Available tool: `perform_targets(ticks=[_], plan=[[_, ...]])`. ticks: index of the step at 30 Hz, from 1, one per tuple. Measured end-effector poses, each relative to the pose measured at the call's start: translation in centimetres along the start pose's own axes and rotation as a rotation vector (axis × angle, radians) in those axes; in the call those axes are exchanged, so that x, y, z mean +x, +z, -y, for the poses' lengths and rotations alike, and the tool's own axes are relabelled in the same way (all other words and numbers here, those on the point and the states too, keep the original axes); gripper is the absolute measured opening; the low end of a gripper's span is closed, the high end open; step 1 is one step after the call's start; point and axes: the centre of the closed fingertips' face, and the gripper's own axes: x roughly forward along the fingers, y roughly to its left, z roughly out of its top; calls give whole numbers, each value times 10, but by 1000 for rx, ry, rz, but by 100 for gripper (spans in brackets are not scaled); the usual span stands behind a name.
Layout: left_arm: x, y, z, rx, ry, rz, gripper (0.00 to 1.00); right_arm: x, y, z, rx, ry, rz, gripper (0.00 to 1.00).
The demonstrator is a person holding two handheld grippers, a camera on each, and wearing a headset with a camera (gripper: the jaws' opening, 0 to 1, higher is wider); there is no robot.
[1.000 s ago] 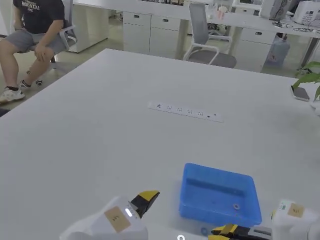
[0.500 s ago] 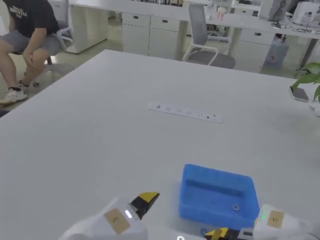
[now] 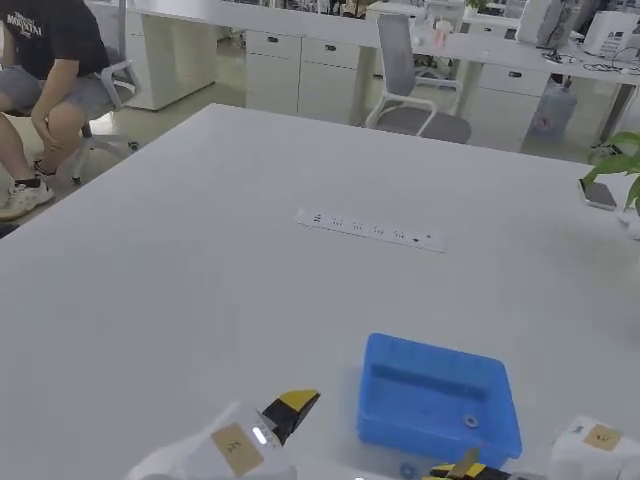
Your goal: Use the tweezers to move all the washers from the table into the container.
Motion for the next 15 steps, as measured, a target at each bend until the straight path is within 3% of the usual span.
perform_targets(ticks=[8, 15], plan=[[0, 1, 1, -4, -1, 2, 81, -25, 23, 15, 10, -69, 50, 3], [-1, 1, -1, -12, 4, 8, 81, -36, 43, 17, 55, -80, 96, 3]])
